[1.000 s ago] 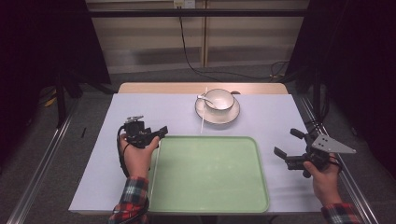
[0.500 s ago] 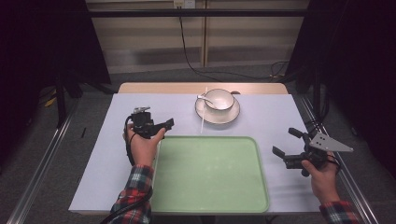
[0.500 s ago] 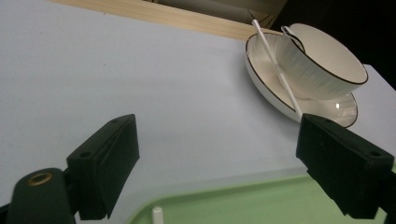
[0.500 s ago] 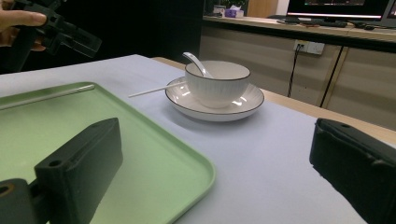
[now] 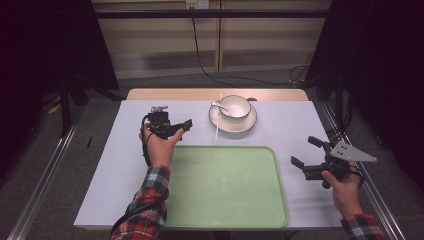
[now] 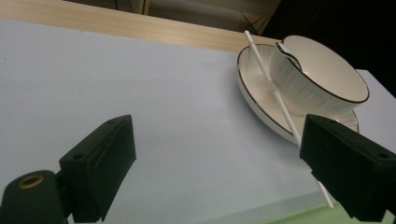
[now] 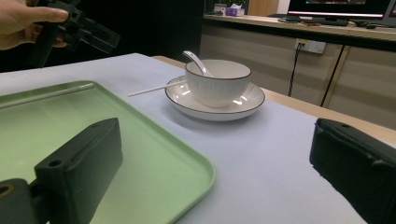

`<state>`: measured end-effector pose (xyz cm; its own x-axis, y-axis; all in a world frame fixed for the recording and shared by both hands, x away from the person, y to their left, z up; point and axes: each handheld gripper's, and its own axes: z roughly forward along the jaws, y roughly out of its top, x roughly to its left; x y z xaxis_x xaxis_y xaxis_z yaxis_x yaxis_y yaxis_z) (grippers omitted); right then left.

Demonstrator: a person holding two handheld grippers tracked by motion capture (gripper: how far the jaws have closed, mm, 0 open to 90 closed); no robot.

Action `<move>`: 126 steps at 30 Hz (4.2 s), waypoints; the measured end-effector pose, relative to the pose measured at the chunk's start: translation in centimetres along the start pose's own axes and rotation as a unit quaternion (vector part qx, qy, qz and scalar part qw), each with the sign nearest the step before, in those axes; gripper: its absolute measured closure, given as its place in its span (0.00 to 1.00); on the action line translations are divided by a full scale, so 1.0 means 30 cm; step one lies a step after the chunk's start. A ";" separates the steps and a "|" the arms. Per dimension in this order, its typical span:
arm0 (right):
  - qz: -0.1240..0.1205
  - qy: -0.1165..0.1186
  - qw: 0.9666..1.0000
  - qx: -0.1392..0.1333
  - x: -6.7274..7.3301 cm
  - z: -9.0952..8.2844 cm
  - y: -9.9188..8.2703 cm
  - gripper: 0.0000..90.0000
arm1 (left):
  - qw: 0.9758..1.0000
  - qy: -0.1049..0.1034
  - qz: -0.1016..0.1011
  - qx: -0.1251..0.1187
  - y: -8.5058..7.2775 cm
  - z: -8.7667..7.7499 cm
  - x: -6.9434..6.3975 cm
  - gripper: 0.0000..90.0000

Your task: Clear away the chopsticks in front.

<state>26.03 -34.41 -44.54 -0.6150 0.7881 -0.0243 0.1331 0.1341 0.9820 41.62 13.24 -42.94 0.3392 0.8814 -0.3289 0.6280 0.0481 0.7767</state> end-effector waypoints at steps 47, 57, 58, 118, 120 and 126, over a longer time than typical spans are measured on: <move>0.002 -0.001 1.000 -0.002 -0.002 -0.002 0.003 0.02 | 0.997 -0.020 0.050 0.048 0.069 0.295 -0.127 0.12; 0.001 0.003 1.000 -0.002 -0.004 -0.002 0.003 0.02 | 0.996 -0.022 0.058 0.061 0.061 0.340 -0.145 0.11; 0.001 0.003 1.000 -0.002 -0.004 -0.003 0.003 0.02 | 0.996 -0.023 0.057 0.062 0.061 0.343 -0.147 0.11; 0.002 0.006 1.000 -0.004 -0.009 -0.004 0.003 0.02 | 0.993 -0.023 0.070 0.096 0.066 0.454 -0.154 0.51; 0.002 0.006 1.000 -0.004 -0.009 -0.004 0.003 0.02 | 0.992 -0.023 0.074 0.097 0.069 0.456 -0.153 0.51; 0.003 0.005 1.000 -0.004 -0.010 -0.004 0.003 0.02 | 0.992 -0.021 0.068 0.101 0.073 0.468 -0.146 0.59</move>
<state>26.12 -34.71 -44.42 -0.6216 0.7832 -0.0166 0.1306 0.1245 0.9836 51.32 2.88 -47.35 0.4562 0.8531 -0.2531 0.7009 -0.1693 0.6929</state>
